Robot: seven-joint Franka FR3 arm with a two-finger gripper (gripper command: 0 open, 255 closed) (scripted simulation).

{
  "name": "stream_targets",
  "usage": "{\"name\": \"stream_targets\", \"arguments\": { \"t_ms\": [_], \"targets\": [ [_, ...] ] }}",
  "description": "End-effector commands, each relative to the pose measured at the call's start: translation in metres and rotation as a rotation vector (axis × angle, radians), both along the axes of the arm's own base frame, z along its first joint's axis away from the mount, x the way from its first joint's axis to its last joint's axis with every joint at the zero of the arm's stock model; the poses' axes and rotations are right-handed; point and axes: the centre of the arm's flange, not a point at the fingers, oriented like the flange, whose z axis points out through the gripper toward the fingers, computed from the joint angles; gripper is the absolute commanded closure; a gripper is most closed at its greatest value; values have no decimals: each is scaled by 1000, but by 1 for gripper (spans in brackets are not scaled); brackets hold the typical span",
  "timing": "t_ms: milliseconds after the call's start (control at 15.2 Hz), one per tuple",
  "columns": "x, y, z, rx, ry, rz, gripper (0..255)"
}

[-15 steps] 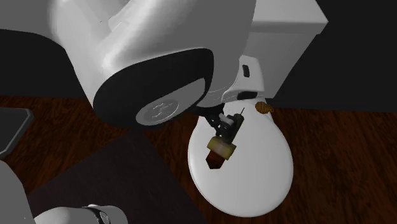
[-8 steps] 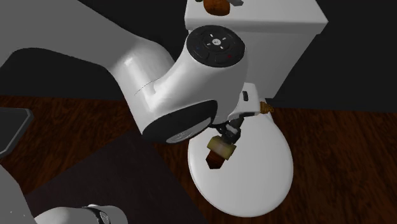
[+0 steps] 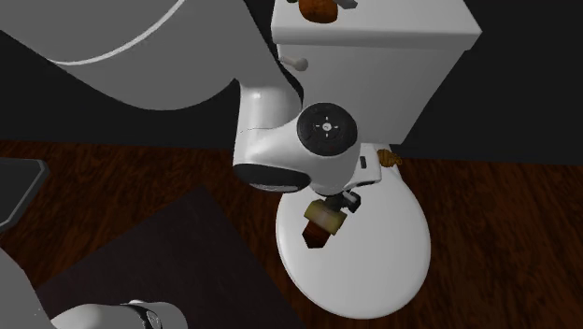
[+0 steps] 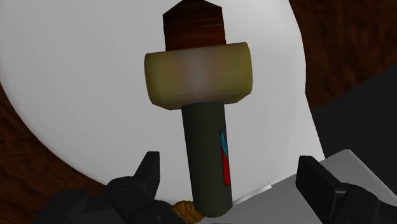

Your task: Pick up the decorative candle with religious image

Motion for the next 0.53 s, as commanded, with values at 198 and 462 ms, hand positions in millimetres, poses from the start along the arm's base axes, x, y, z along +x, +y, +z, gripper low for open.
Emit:
{"name": "stream_targets", "arguments": {
  "t_ms": [198,462],
  "targets": [
    [29,2,-58,-1,-50,4,0],
    [43,2,-88,-1,-73,7,0]
  ]
}}
